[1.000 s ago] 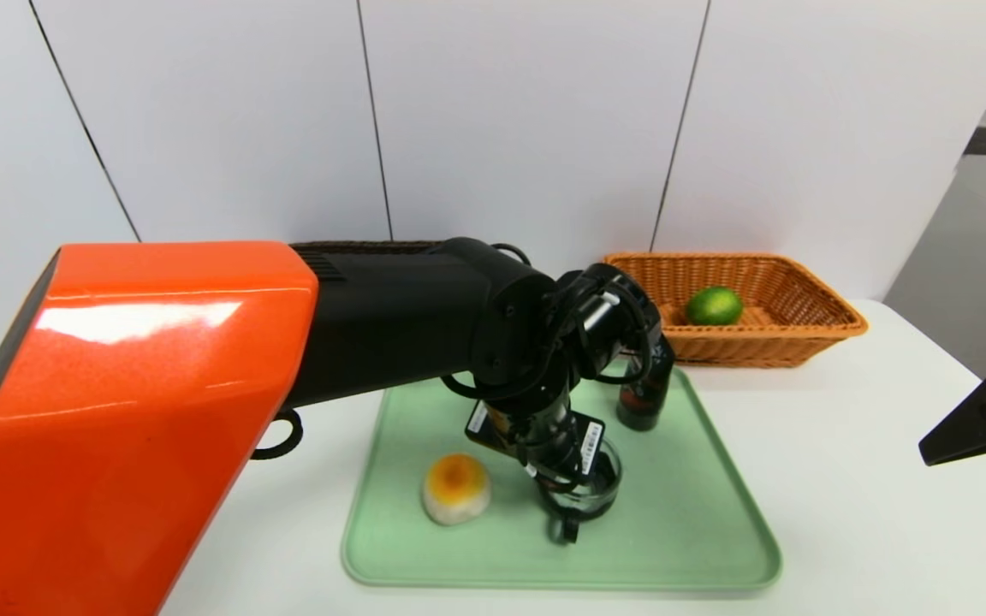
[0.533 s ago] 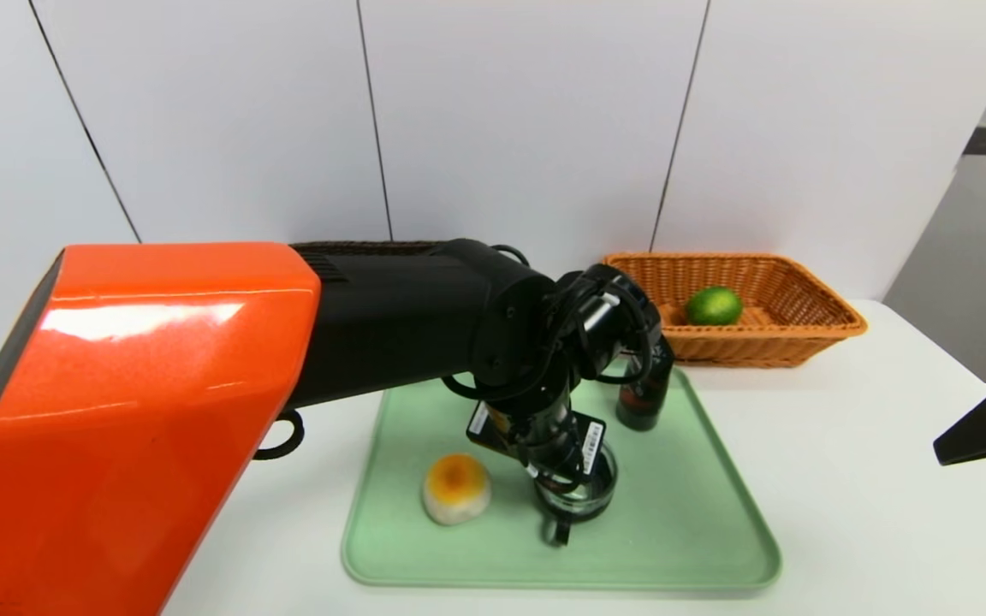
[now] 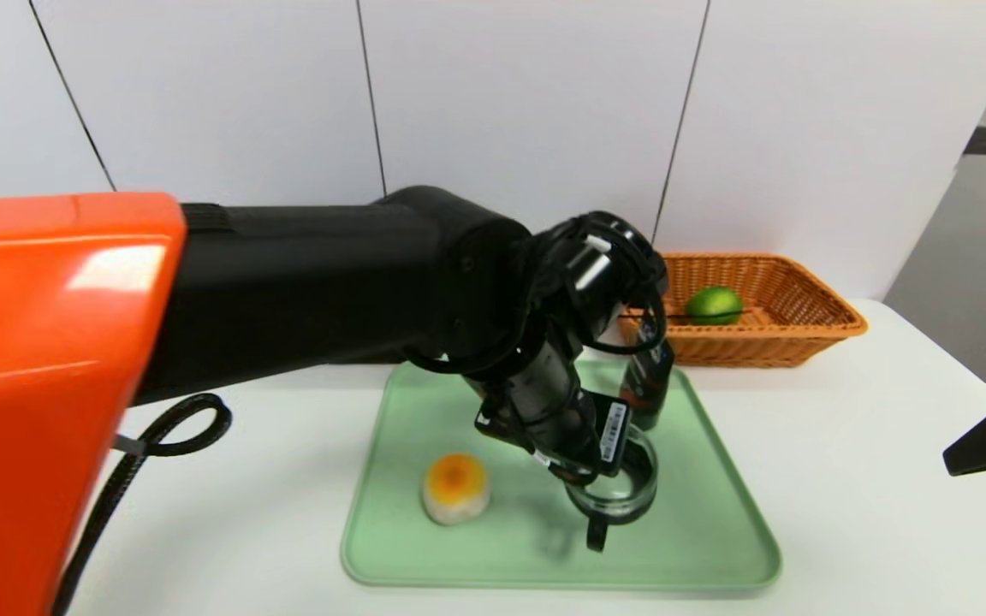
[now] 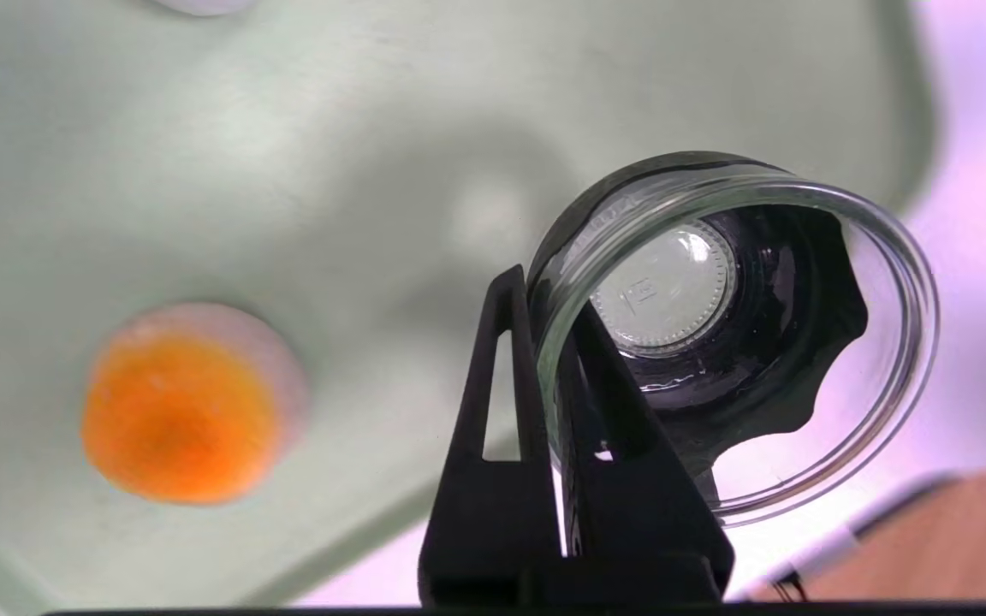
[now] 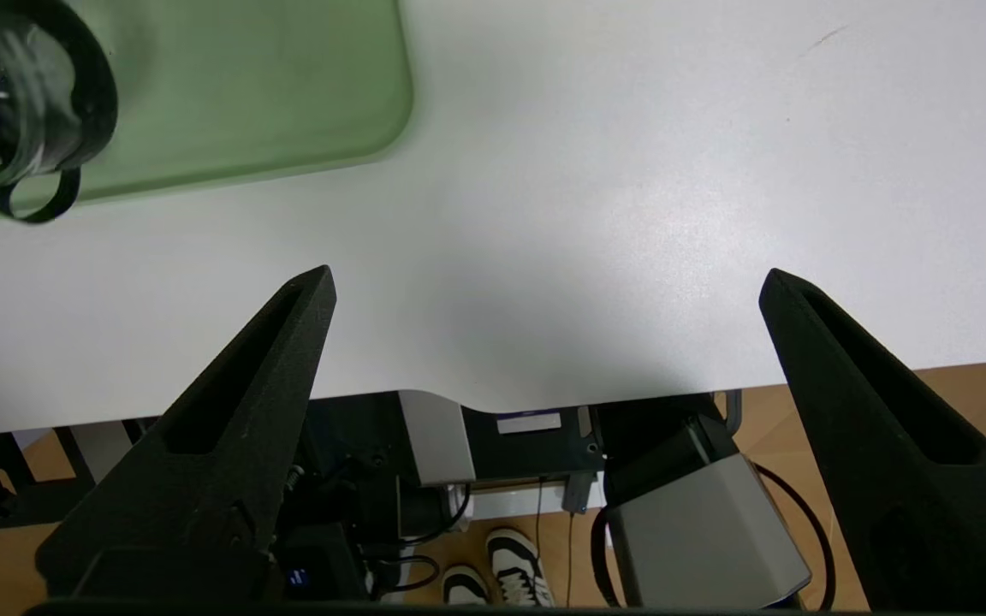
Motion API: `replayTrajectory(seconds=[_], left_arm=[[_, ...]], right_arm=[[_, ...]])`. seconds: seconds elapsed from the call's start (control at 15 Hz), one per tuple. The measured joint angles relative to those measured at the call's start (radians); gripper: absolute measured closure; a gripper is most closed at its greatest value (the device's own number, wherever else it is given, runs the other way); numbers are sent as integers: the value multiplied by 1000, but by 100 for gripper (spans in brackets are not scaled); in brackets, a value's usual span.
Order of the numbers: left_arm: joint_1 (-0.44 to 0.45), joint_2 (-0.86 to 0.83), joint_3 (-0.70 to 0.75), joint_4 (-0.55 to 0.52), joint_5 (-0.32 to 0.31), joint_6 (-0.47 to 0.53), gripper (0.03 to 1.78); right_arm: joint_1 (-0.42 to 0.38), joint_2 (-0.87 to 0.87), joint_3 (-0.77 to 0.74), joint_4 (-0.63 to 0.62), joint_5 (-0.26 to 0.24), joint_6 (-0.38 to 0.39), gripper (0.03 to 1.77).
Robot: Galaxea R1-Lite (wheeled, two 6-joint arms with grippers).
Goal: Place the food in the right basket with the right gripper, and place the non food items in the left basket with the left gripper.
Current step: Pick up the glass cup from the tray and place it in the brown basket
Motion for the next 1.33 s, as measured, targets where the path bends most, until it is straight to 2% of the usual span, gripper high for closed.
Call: replayTrajectory(seconds=[0.2,0.33,0.4,0.6,0.8,1.0,1.2,1.33], left_arm=[[-6,-111,0,-37,-85,-5,171],[10,-196,0,-105,-89,-43,171],[45,-239,-1,-146,-70,-58,171],[203,-325,-1,-191,23,-67,171],[413,-359,0,-198,38,-67,171],[592,-316,1,-201,43,-54,171],[688,-212,2,-248,52,-17,171],[720,-141,2,-298,99,39,171]], right_arm=[[-1,-8,23,0,-3,4,9],[-2,-9,28,-1,0,4,9],[-2,-8,29,-1,0,5,9],[-5,-4,30,-30,1,5,9],[-7,-4,29,-56,0,4,9],[-7,-7,28,-57,3,4,9],[-5,-17,28,-59,11,4,9],[-5,-26,29,-59,11,4,9]])
